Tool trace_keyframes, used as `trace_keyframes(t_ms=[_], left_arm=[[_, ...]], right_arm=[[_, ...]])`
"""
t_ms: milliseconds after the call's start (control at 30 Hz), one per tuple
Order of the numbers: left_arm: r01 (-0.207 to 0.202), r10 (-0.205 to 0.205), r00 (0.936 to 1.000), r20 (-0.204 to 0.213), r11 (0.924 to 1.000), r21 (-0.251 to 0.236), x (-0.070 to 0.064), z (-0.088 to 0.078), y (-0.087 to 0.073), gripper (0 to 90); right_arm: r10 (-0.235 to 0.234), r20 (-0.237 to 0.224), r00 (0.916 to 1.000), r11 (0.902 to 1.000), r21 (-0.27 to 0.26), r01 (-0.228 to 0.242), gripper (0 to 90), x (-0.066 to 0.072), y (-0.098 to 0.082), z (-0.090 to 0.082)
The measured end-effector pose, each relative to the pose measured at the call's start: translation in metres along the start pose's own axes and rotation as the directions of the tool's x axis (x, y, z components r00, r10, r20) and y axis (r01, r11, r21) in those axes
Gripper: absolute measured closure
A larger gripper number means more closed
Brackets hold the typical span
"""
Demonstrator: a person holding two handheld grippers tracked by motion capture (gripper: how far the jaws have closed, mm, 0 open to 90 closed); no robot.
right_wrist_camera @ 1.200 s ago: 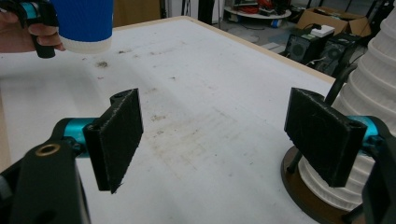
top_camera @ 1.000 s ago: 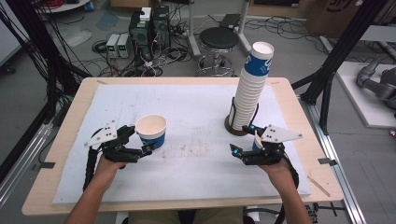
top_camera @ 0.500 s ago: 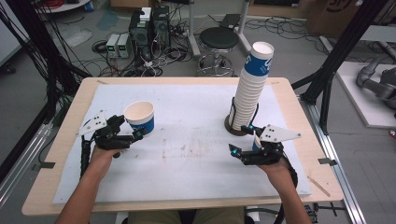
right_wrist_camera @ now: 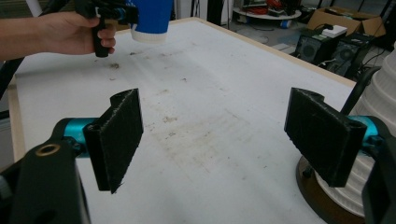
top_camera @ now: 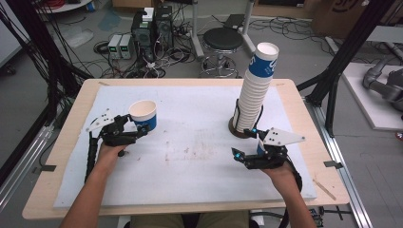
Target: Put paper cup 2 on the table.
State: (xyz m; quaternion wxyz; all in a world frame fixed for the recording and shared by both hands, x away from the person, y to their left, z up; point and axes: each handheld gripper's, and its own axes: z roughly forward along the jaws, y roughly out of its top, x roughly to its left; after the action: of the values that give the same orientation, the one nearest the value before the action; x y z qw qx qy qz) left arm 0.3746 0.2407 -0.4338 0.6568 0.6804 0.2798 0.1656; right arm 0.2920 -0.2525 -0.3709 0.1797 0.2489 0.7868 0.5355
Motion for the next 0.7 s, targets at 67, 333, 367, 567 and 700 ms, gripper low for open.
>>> trace_keyframes(t_ms=[67, 333, 367, 567, 700], left_arm=[[0.001, 0.0, 0.9998, -0.022, 0.9995, 0.033, 0.003, 0.002, -0.004, 26.1], [0.016, -0.004, 0.9964, -0.084, 0.9888, 0.149, 0.013, 0.009, -0.016, 26.1], [0.024, -0.011, 0.9961, -0.088, 0.9883, 0.15, 0.014, 0.01, -0.016, 26.0], [0.017, 0.014, 0.9905, -0.137, 0.9747, 0.223, 0.015, 0.011, -0.015, 26.3], [0.004, 0.051, 0.9844, -0.168, 0.95, 0.312, 0.013, 0.016, -0.014, 26.2]], right_arm=[[0.003, 0.001, 1.0, 1.0, 0.004, -0.003, 20.0, 0.0, 0.0, 0.0], [0.006, 0.002, 1.0, 1.0, 0.005, -0.006, 20.0, 0.0, -0.001, -0.002], [0.006, 0.001, 1.0, 1.0, 0.005, -0.006, 20.0, 0.0, -0.001, -0.002], [0.0, -0.002, 1.0, 1.0, 0.007, 0.0, 20.0, 0.0, 0.0, -0.002], [-0.003, -0.001, 1.0, 1.0, 0.003, 0.003, 20.0, 0.001, 0.001, -0.003]])
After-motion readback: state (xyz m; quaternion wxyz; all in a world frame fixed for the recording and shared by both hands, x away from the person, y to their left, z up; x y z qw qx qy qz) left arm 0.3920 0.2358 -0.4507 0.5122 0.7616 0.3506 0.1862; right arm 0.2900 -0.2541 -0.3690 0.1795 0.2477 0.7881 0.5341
